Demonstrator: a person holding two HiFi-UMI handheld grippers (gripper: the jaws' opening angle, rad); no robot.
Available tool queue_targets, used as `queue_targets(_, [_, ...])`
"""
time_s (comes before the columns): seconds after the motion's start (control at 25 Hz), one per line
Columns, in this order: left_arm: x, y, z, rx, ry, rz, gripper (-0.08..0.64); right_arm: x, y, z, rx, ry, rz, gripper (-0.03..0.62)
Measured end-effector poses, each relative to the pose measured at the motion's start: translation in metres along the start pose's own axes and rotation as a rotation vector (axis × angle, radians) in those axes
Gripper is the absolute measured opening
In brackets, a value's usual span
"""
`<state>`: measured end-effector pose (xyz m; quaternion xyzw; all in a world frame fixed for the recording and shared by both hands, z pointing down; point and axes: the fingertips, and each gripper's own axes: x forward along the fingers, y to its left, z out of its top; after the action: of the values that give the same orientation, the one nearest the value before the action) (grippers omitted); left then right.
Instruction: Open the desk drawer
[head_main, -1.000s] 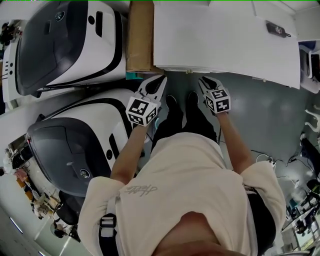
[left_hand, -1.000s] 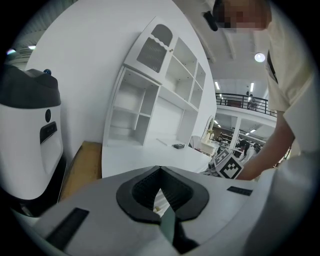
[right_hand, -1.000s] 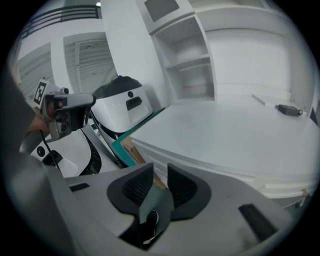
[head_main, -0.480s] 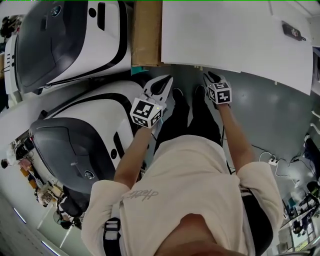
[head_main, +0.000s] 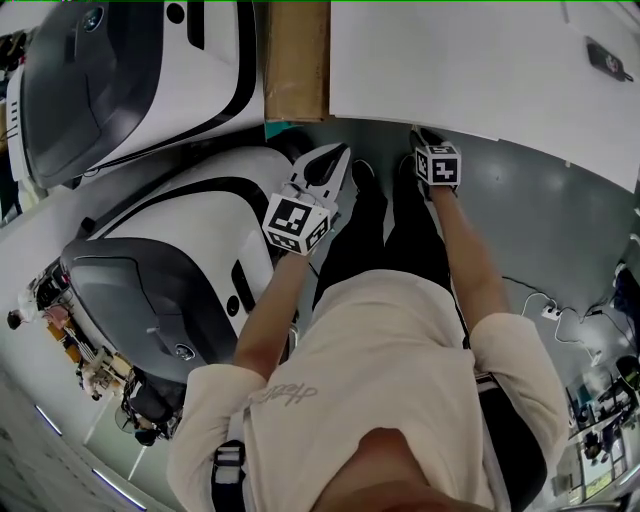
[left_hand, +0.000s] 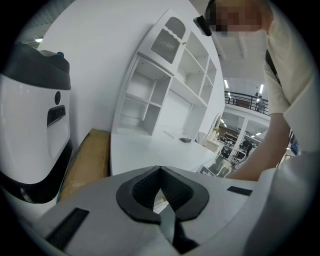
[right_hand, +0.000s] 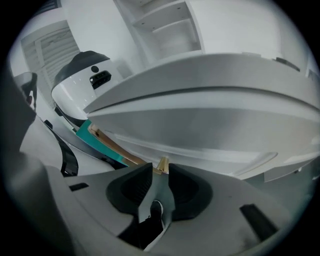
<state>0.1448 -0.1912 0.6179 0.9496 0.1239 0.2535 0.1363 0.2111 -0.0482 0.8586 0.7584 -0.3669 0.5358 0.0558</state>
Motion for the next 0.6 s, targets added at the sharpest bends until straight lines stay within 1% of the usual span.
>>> queue_targets(0.44, [0.005, 0.003, -0.007, -0.011, 0.015, -0.016, 0.000, 0.028, -0.004, -0.005, 0.022, 0.072, -0.040, 0.097])
queue_targets(0.52, [0.005, 0.005, -0.008, -0.012, 0.017, -0.013, 0.000, 0.029, -0.004, -0.003, 0.046, 0.070, -0.053, 0.094])
queue_targets(0.6, [0.005, 0.007, -0.010, -0.014, 0.021, -0.012, 0.000, 0.032, -0.005, -0.004, 0.093, 0.064, -0.053, 0.089])
